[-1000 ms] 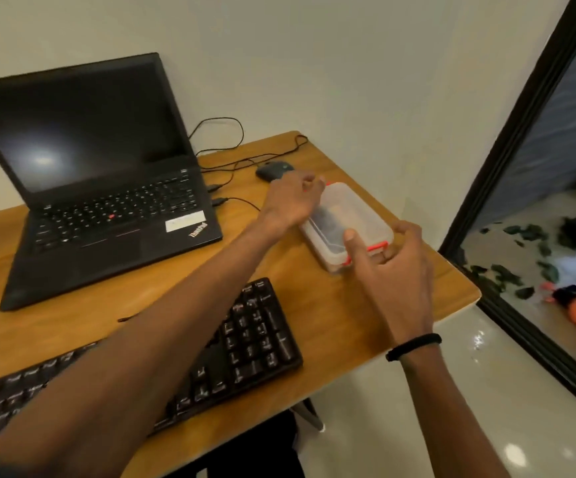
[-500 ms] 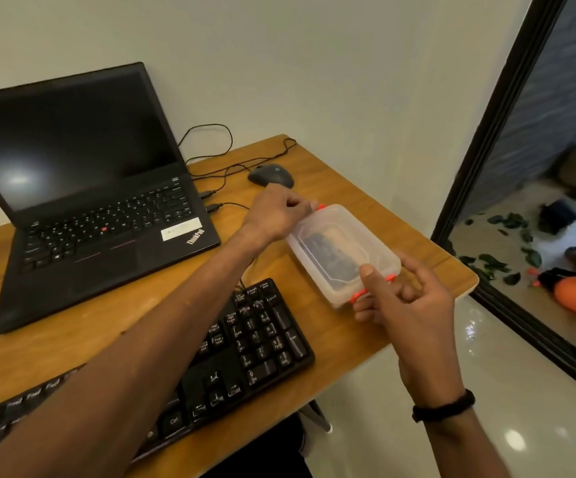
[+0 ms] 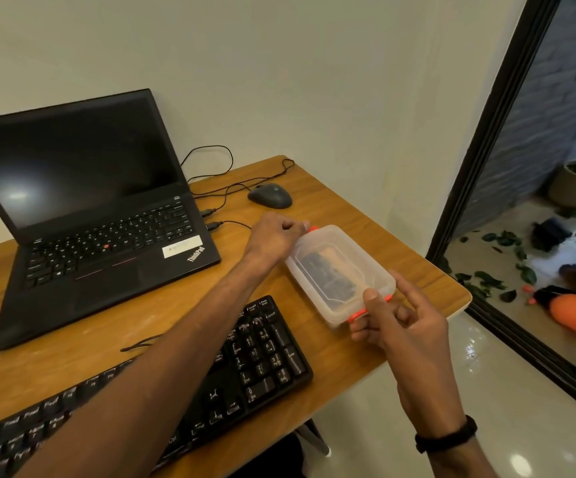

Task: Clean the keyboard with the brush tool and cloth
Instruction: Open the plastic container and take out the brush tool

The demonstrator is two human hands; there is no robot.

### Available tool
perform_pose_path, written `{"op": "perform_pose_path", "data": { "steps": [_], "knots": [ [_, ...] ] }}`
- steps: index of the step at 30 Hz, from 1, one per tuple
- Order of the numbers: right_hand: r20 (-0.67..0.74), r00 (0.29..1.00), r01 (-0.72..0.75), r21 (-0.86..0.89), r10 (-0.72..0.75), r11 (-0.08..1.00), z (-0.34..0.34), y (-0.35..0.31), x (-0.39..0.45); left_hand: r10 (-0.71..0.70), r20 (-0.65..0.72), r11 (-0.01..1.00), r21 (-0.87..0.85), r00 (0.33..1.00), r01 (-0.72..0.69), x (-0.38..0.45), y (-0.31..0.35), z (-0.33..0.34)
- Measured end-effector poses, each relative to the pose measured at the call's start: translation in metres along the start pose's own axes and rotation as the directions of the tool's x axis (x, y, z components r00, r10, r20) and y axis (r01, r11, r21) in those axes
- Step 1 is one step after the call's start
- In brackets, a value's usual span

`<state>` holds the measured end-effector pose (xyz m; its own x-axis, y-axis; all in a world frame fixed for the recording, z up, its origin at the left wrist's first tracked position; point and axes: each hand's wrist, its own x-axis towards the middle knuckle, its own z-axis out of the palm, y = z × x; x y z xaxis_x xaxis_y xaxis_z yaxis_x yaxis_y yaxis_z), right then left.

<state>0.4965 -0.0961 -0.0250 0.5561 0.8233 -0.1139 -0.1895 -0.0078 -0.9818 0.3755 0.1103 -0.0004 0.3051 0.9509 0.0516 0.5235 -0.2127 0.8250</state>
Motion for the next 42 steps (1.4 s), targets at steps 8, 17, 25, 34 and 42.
{"op": "perform_pose_path", "data": {
  "steps": [8,17,25,34,42],
  "knots": [
    [0.035,0.999,-0.019,0.028,0.018,0.999,-0.011,0.003,-0.006,0.018,-0.058,0.998,0.062,0.998,-0.014,-0.002,0.001,0.003],
    [-0.078,0.97,0.16,-0.502,-0.229,0.85,-0.02,0.003,-0.011,0.078,-0.034,0.973,0.221,0.996,-0.069,-0.015,0.003,-0.01],
    [-0.108,0.963,0.161,-0.506,-0.247,0.847,-0.012,0.0,-0.013,0.075,-0.007,0.969,0.236,0.997,-0.071,-0.023,0.017,-0.02],
    [-0.096,0.928,0.289,-0.423,-0.36,0.859,0.003,-0.027,-0.021,0.199,-0.094,0.969,0.166,0.975,-0.182,-0.039,0.04,-0.048],
    [0.003,0.895,0.41,-0.397,-0.446,0.821,0.044,-0.081,0.035,0.107,-0.299,0.991,-0.045,0.948,-0.126,-0.048,0.048,-0.106]
  ]
}}
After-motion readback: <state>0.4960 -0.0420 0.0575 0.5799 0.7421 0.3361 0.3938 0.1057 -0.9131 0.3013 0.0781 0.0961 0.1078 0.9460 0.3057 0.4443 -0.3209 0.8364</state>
